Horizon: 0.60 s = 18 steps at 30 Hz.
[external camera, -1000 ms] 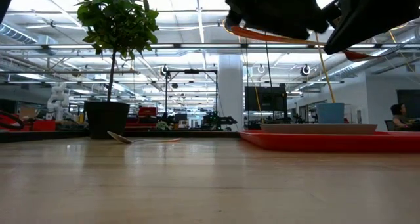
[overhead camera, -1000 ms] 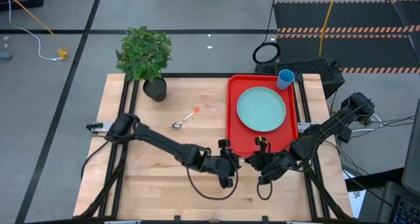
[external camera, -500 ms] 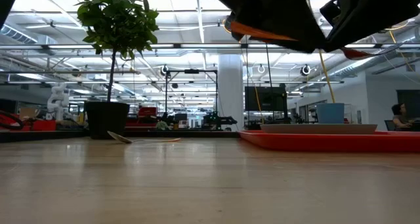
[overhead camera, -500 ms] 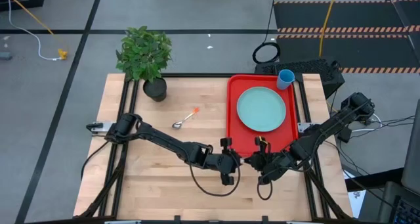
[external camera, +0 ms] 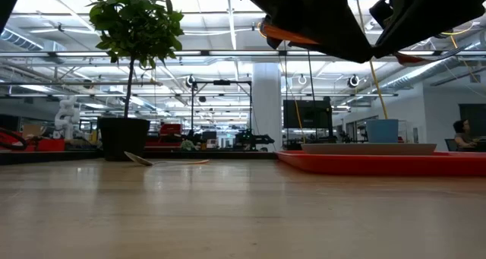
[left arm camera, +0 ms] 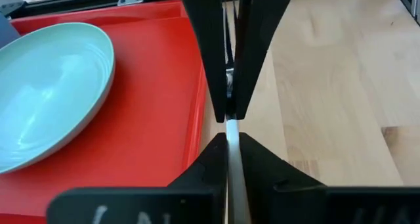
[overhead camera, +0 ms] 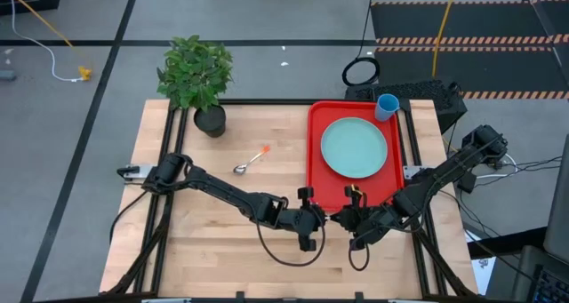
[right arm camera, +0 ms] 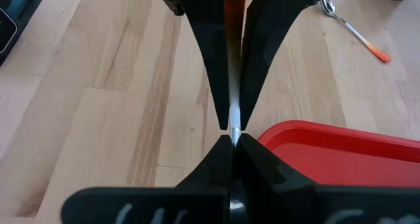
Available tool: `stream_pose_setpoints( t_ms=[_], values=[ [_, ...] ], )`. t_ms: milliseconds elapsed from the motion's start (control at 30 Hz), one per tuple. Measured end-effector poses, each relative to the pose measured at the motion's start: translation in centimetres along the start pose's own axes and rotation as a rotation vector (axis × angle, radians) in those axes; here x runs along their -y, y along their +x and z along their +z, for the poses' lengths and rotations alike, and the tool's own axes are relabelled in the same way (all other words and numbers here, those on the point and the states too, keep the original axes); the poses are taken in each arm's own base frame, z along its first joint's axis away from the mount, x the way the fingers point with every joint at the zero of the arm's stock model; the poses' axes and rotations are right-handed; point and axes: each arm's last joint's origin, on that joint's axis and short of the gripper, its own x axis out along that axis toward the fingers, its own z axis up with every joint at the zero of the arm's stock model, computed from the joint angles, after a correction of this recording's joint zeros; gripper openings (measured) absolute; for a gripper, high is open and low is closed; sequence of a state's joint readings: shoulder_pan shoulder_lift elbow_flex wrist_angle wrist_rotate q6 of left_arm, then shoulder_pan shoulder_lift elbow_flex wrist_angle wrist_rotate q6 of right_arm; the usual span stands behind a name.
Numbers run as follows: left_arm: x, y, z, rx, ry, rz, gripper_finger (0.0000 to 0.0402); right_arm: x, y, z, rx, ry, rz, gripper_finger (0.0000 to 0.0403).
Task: Pick and place plate/cup/fork/spoon on tray
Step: Put the orange fork on the red tray at the bottom of the light green plate
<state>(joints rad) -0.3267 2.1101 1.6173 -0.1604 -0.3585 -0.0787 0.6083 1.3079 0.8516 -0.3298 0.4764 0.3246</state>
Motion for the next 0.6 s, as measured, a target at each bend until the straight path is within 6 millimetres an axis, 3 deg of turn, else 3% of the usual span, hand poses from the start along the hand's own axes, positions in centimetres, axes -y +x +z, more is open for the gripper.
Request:
stream_pose_setpoints(
  t_ms=[200,367,600],
  values=[
    [0.0,0.0,0.0,0.003,-0.007,0.0,0.0017,-0.2,-0.3,0.0,0.009,-0.007,0.014,0.0016],
    [0.0,0.0,0.0,-0.002,-0.005,-0.003,0.0027,-0.1,-1.5,0.4,0.065,0.034,0.016,0.0076],
    [-0.6,0.2,0.7,0.066,0.011,0.001,0.0017,0.3,-5.0,0.9,0.198,0.12,0.003,0.0152]
  ],
)
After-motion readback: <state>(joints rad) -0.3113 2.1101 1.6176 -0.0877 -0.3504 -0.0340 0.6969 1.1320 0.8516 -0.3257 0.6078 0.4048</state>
